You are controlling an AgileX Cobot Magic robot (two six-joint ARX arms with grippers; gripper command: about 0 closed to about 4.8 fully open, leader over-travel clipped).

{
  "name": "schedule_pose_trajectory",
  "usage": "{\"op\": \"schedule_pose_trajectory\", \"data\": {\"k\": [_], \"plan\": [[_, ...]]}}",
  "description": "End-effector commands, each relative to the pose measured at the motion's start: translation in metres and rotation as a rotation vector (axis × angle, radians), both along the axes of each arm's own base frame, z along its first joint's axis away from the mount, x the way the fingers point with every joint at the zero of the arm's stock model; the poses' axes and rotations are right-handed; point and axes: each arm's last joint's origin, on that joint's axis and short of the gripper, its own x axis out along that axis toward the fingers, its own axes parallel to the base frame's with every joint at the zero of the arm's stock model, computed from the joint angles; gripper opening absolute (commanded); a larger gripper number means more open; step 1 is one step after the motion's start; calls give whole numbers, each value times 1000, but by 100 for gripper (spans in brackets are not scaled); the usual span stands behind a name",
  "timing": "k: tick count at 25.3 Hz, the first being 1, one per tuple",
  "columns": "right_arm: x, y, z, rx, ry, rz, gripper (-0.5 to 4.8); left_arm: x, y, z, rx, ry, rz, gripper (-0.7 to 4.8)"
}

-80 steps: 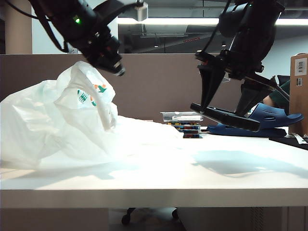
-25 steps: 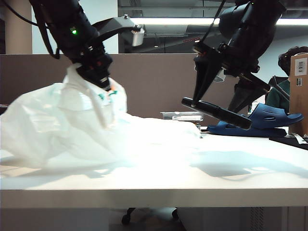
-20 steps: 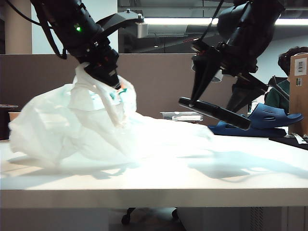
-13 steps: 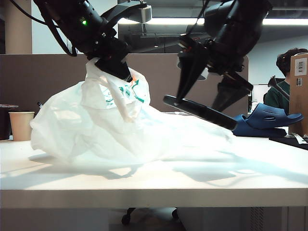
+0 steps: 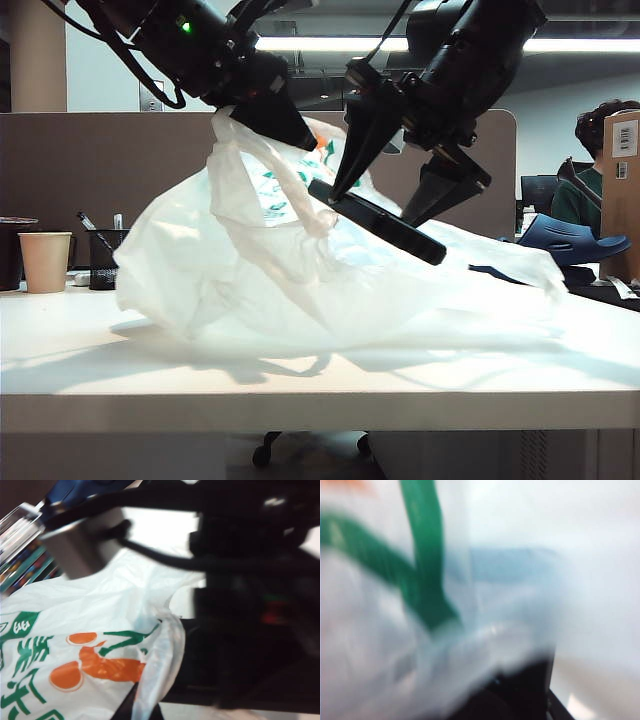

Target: Put the power bank into the bag.

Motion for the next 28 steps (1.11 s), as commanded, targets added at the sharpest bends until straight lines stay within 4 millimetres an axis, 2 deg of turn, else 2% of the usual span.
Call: {"op": "schedule_pose_trajectory", "data": {"k": [1,8,15,28], "plan": [[3,3,8,44,-56,7,201,-1,-1,5,-36,-5,-43,-6],[10,5,8,62,-121,2,201,-3,-3,6,-75,21,-140,-6],[21,10,-1,72,-169,-7,201,-5,-4,6,-105,40,-211,-6],[31,15,7,144,-273,-45,202,-6,-4,7,-119,47,-243,-6]]}}
